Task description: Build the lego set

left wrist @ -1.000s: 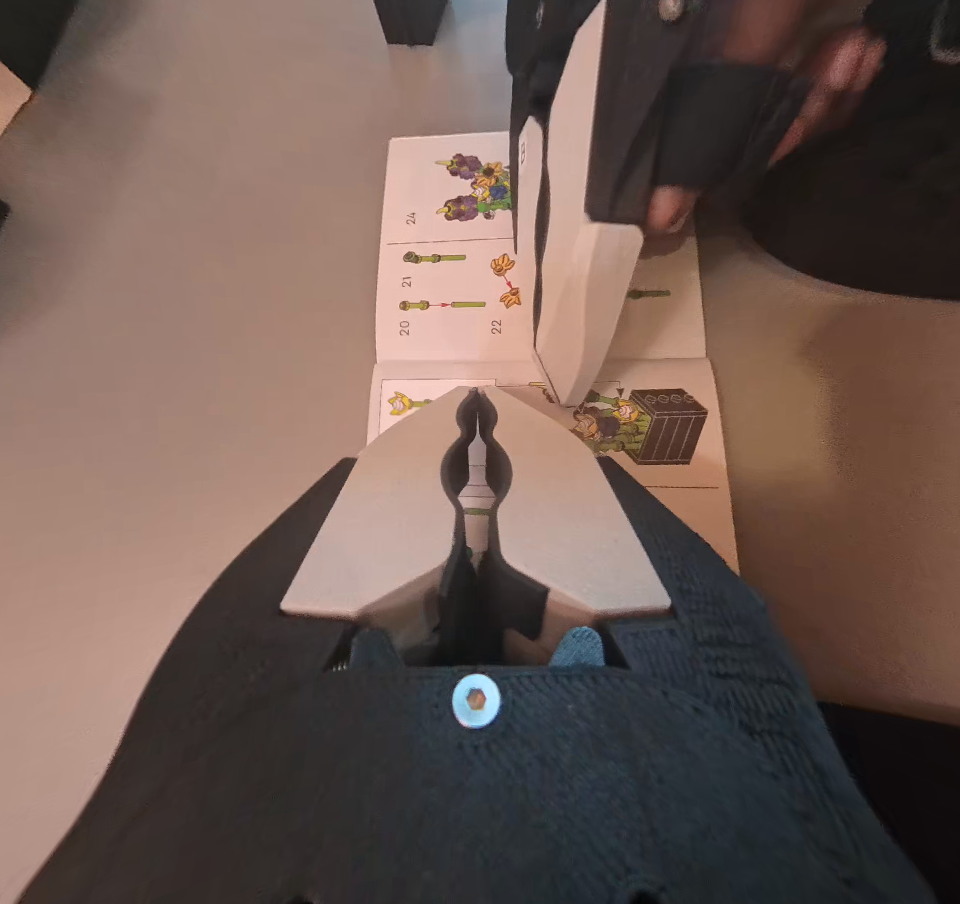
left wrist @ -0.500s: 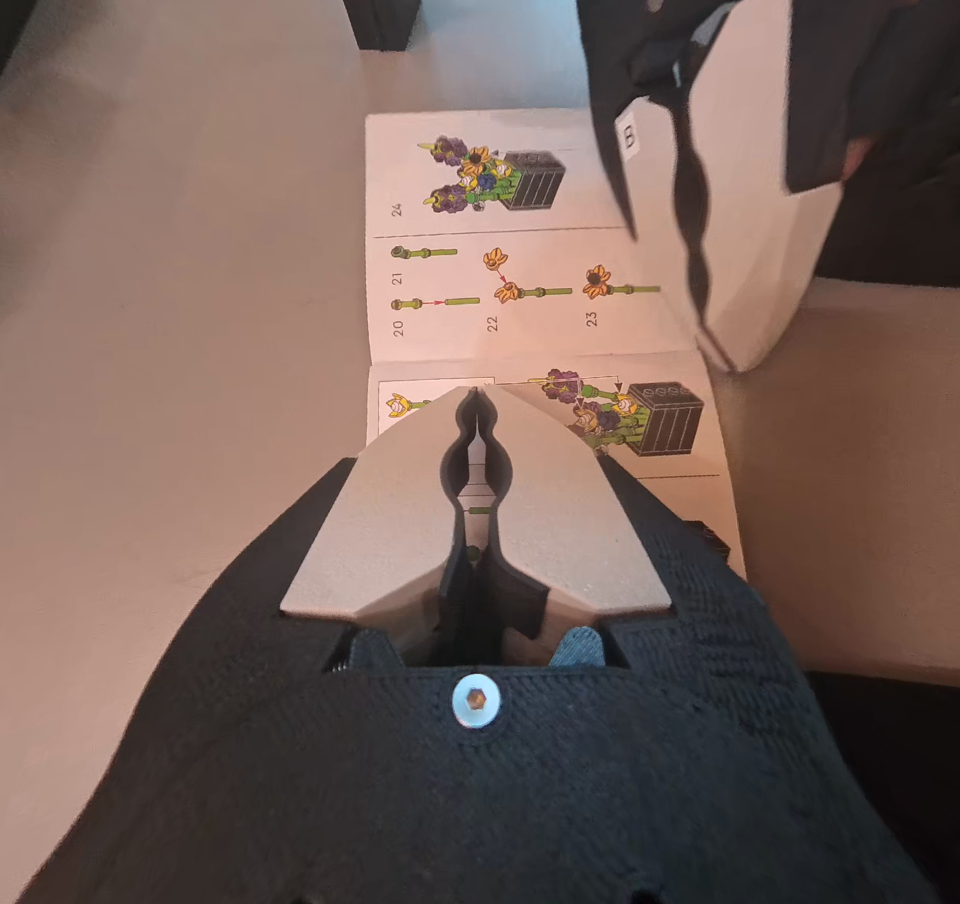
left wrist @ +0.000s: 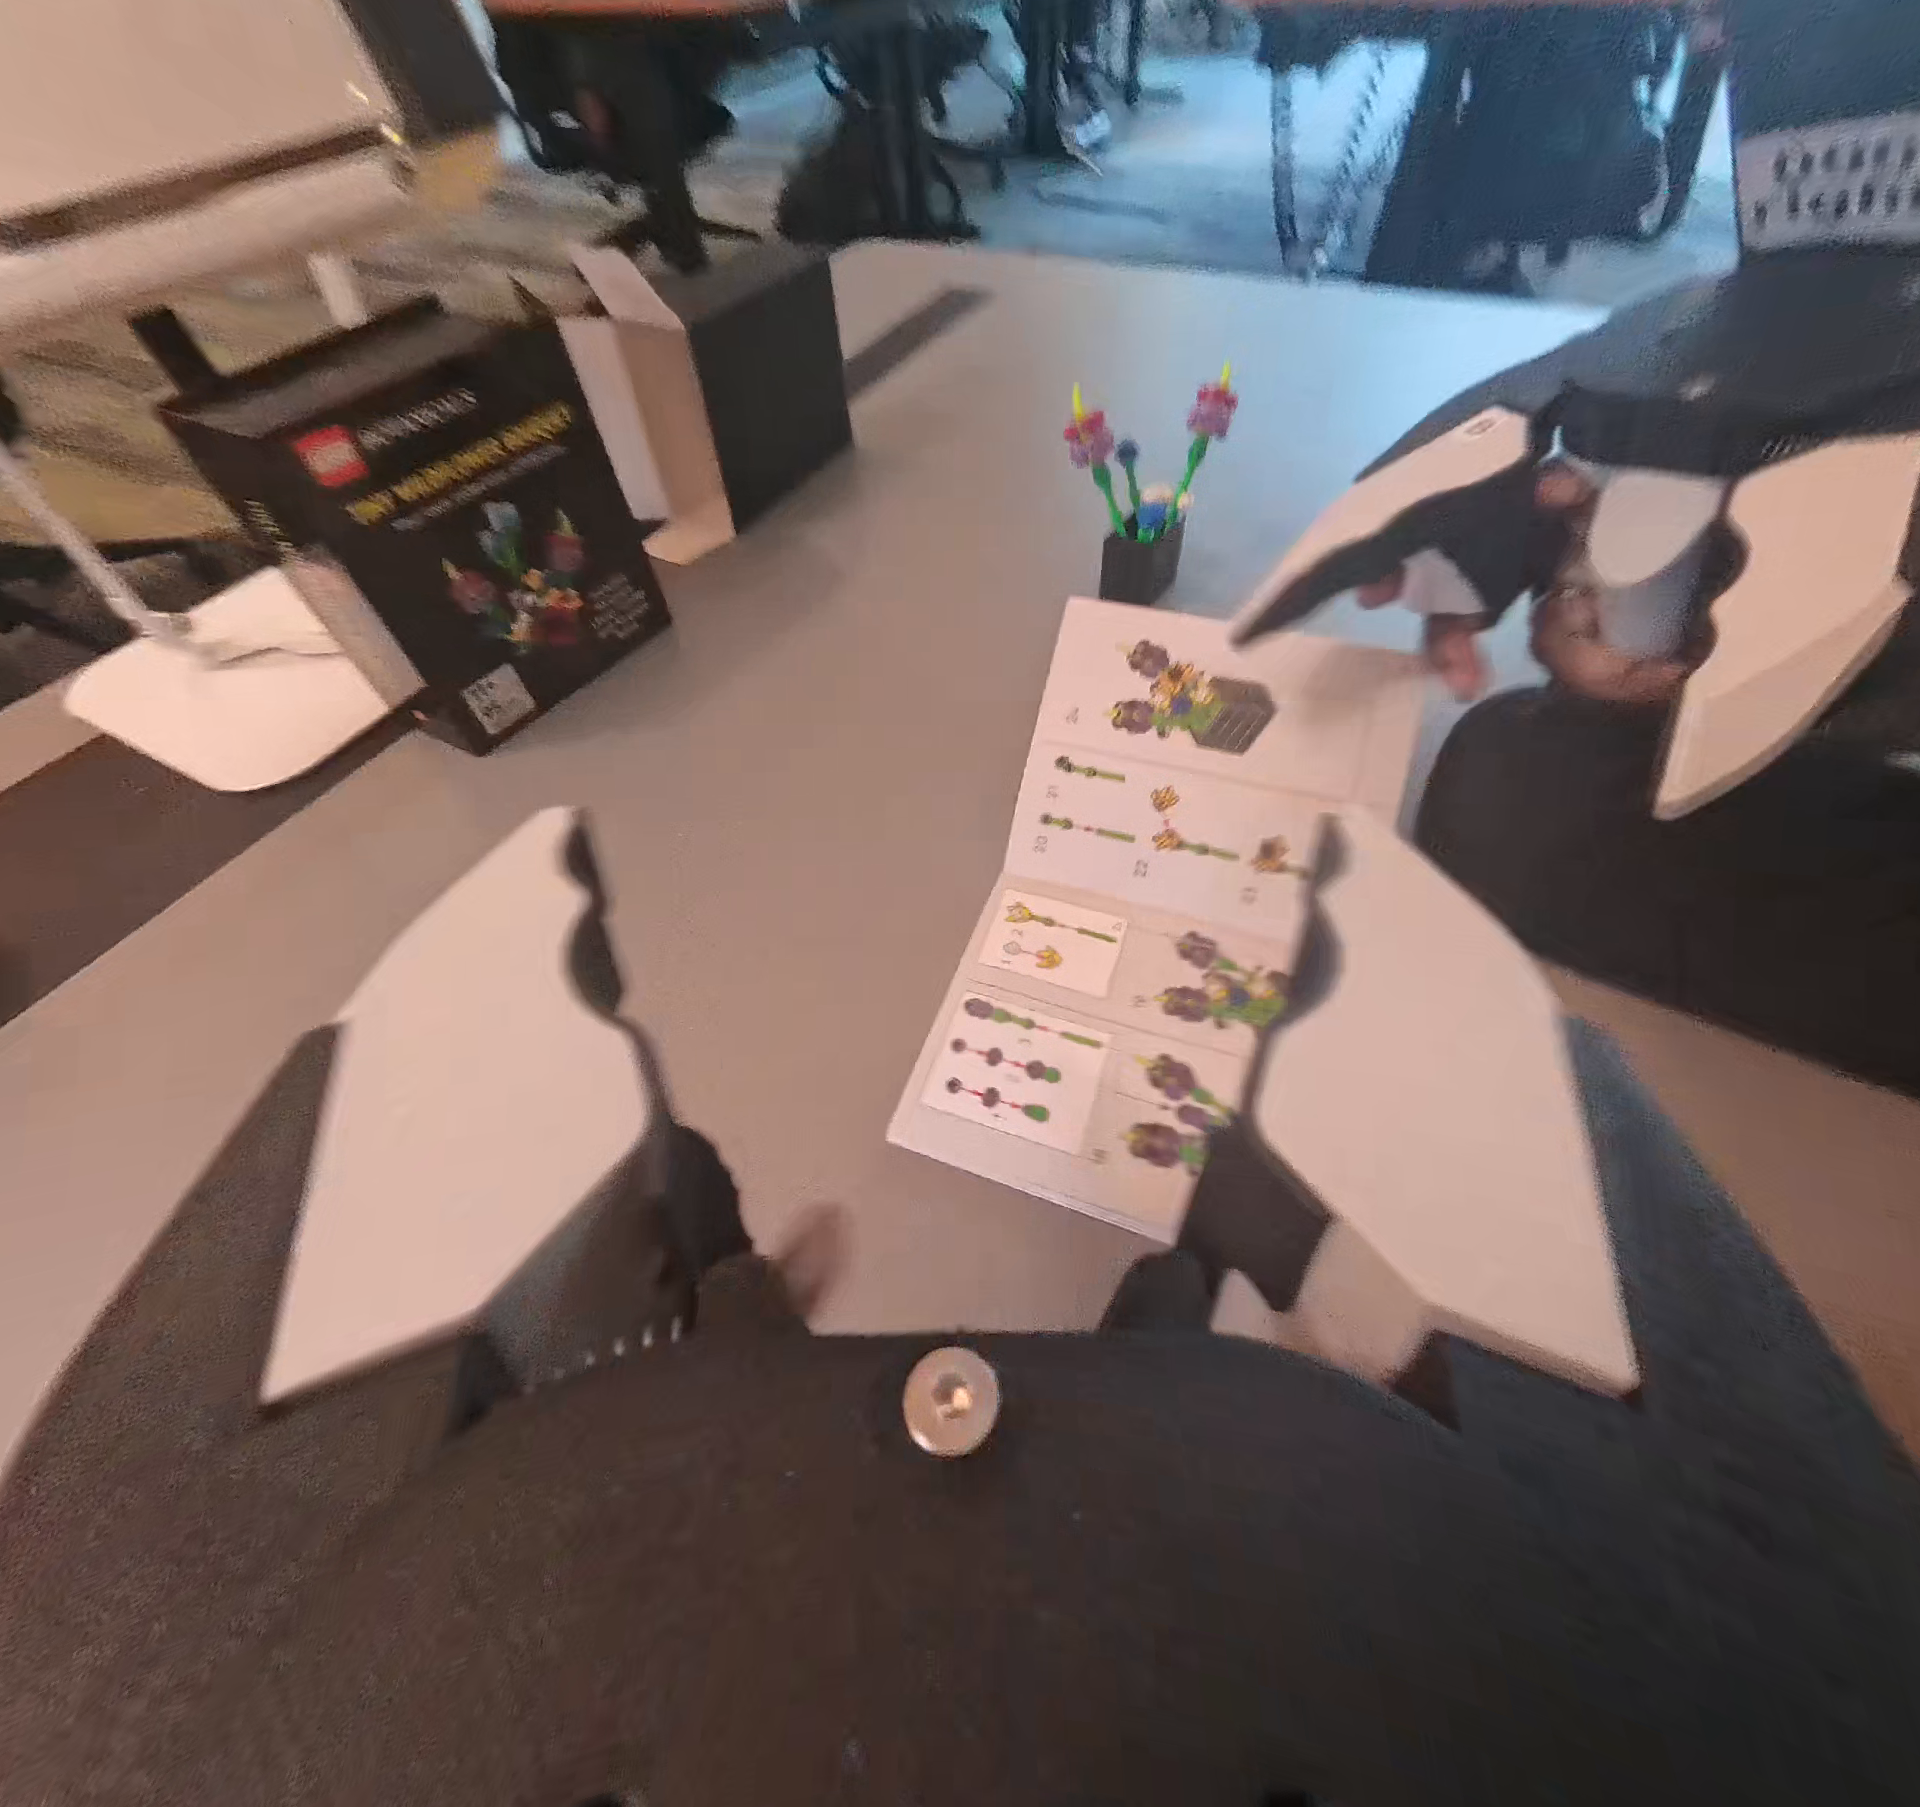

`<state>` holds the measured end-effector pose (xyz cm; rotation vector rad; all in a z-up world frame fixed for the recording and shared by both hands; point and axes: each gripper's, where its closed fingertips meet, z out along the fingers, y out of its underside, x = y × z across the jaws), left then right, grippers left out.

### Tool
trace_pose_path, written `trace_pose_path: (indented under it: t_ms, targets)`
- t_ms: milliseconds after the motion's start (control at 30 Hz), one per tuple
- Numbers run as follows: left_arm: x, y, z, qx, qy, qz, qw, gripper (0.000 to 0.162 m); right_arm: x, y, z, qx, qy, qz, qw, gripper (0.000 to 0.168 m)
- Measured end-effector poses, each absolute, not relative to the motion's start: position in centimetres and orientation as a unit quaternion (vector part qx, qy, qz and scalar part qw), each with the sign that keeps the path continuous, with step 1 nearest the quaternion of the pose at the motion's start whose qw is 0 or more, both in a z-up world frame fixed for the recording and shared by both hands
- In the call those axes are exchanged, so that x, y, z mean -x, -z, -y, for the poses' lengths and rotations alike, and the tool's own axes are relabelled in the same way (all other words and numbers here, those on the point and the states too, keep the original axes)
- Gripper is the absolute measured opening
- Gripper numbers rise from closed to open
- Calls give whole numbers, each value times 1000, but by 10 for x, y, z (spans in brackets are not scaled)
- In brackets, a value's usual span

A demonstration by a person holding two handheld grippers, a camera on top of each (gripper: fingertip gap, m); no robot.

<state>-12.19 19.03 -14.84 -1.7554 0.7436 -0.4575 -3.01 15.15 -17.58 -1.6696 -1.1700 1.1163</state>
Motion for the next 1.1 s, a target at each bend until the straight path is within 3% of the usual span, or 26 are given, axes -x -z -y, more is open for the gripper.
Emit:
trace_pose_path:
  t_ms: [33, 133, 333, 467, 500, 533, 600, 700, 733, 767, 900, 933, 1000, 1100]
  targets:
    - [124, 141, -179, 739, 195, -301, 570, 137, 28, 169, -156, 649, -424, 451, 443, 118]
    - [116, 138, -141, 728, 203, -296, 584, 144, 22, 146, -164, 597, -380, 416, 571, 147]
    - [122, 166, -109, 757, 118, -277, 580, 144, 9, 93, -160, 505, -307, 381, 711, 148]
    - [115, 169, -96, 747, 113, -293, 586, 137, 16, 77, -148, 483, -280, 421, 715, 142]
    - [116, 163, -98, 734, 94, -296, 604, 104, 19, 82, -143, 479, -271, 450, 704, 121]
    - [123, 153, -97, 716, 62, -287, 633, 70, 18, 84, -140, 474, -254, 466, 703, 74]
    - [131, 122, -92, 648, 18, -262, 715, 0, 13, 81, -142, 460, -225, 459, 726, 0]
    - [138, 116, -88, 658, 10, -250, 710, 0, 25, 97, -140, 486, -278, 481, 674, 0]
    - [143, 116, -85, 664, -1, -254, 703, 0, 30, 105, -141, 494, -291, 487, 659, 8]
    - [149, 110, -80, 661, -15, -258, 704, 14, 35, 111, -140, 495, -299, 496, 648, 29]
    - [186, 68, -50, 631, -49, -234, 738, 126, 60, 153, -124, 516, -288, 611, 527, 111]
    - [196, 59, -41, 639, -32, -214, 738, 134, 64, 165, -121, 522, -272, 644, 489, 122]
    - [207, 39, -20, 629, 8, -193, 753, 141, 67, 185, -123, 524, -226, 700, 428, 124]
    - [237, 36, -2, 654, -2, -173, 737, 141, 69, 209, -135, 539, -197, 744, 343, 103]
